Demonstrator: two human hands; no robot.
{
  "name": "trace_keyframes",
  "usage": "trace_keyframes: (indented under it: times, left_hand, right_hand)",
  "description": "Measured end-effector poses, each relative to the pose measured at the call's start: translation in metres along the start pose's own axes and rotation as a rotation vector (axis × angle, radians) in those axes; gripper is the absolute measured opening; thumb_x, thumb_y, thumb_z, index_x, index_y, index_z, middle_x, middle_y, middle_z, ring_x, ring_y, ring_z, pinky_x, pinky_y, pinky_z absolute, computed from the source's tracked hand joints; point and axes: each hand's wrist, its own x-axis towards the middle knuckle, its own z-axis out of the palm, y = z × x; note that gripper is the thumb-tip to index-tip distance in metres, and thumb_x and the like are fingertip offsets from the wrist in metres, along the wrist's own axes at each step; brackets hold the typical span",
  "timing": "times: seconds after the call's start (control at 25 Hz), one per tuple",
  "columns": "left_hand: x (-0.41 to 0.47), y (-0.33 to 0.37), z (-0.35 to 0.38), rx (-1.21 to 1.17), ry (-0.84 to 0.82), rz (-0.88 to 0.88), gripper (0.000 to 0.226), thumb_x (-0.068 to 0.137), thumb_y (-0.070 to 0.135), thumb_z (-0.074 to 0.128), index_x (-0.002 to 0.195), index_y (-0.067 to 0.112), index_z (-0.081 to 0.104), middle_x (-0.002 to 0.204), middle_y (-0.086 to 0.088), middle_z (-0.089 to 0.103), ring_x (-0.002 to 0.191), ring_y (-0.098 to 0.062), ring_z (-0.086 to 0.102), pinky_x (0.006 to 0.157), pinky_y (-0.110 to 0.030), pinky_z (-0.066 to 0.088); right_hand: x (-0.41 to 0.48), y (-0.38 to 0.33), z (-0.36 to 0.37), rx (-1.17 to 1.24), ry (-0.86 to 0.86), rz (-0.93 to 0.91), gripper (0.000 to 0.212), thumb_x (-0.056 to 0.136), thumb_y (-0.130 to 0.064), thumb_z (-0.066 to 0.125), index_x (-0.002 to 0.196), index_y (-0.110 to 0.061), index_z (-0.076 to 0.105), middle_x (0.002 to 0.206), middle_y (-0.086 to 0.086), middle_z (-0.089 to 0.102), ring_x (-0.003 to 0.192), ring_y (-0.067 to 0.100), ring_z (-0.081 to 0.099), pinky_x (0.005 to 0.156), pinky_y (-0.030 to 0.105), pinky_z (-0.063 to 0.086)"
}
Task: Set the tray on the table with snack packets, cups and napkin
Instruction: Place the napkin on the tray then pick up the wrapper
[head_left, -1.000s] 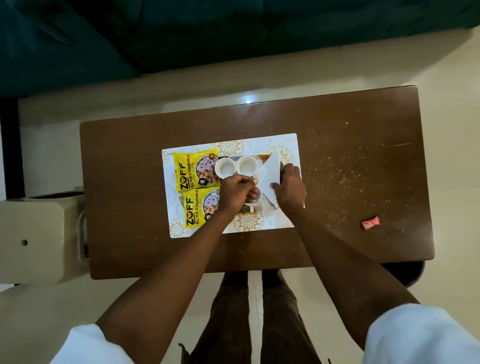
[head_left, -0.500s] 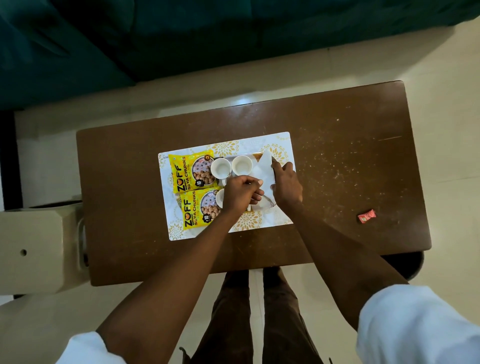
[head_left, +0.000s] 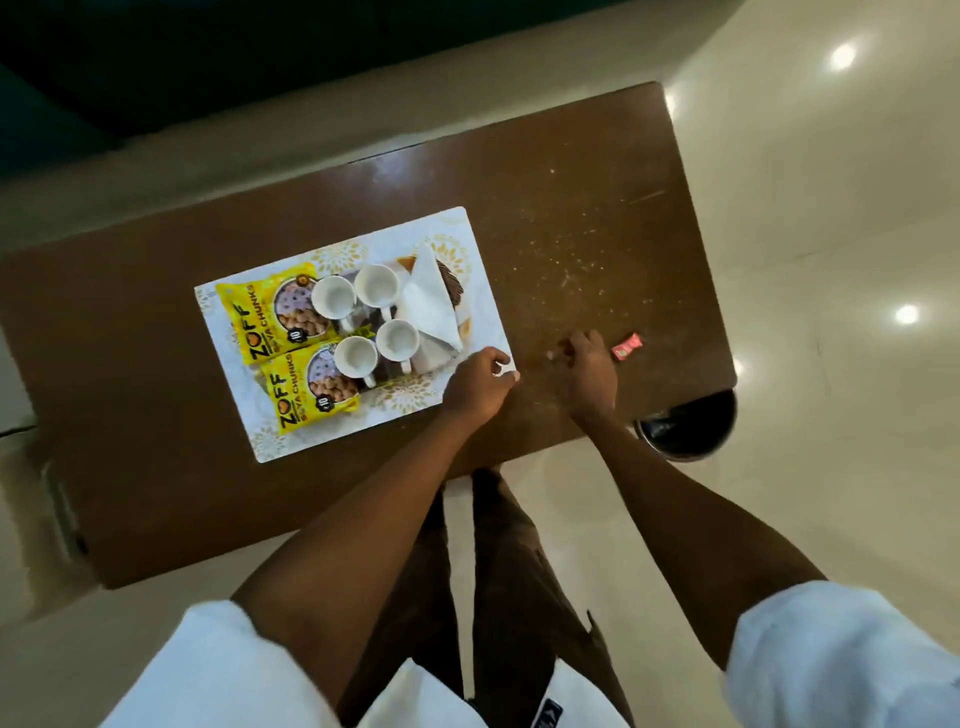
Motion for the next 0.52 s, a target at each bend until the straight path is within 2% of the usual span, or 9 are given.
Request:
trace_keyframes:
  times: [0.08,0.16,0.24,0.36,0.52]
  left_hand:
    - [-0.001,0.01,0.026,0.142,-0.093,0.058,0.039,0.099,0.036,0.067,0.134,0.019,0.063,0.138,-0.004,0.065,0.127,-0.025,0.063,0.106,-0.04,0.055]
    - [0.0,0.019,0.046,0.275,-0.131,0.116,0.043,0.1,0.037,0.065,0.139,0.019,0.059,0.142,-0.006,0.06,0.132,-0.026,0.058,0.107,-0.043,0.054]
    - [0.004,0.031,0.062,0.413,-0.132,0.18,0.047,0.101,0.036,0.064,0.143,0.02,0.054,0.147,-0.008,0.054,0.137,-0.028,0.052,0.106,-0.045,0.053]
    - [0.016,0.047,0.076,0.582,-0.13,0.254,0.057,0.101,0.034,0.063,0.154,0.022,0.044,0.16,-0.009,0.039,0.146,-0.031,0.042,0.107,-0.048,0.052]
    - [0.035,0.056,0.08,0.736,-0.082,0.303,0.072,0.101,0.032,0.063,0.163,0.024,0.029,0.173,-0.009,0.019,0.156,-0.034,0.028,0.11,-0.048,0.051]
  right_hand:
    - [-0.002,0.042,-0.022,0.081,0.098,0.159,0.022,0.098,-0.019,0.065,0.118,-0.008,0.067,0.126,0.011,0.061,0.109,0.029,0.063,0.089,0.037,0.052]
    - [0.001,0.075,-0.039,0.182,0.217,0.328,0.024,0.097,-0.018,0.067,0.117,-0.005,0.065,0.126,0.013,0.06,0.111,0.032,0.062,0.088,0.033,0.046]
    - [0.008,0.095,-0.049,0.265,0.255,0.446,0.032,0.095,-0.021,0.071,0.12,-0.004,0.06,0.128,0.014,0.057,0.113,0.033,0.061,0.092,0.038,0.049]
    - [0.019,0.104,-0.051,0.331,0.188,0.458,0.045,0.093,-0.022,0.076,0.129,-0.005,0.055,0.134,0.012,0.054,0.118,0.03,0.061,0.106,0.046,0.052]
    - [0.038,0.101,-0.043,0.3,0.141,0.373,0.051,0.092,-0.024,0.078,0.133,-0.006,0.055,0.136,0.011,0.055,0.123,0.03,0.06,0.107,0.041,0.051]
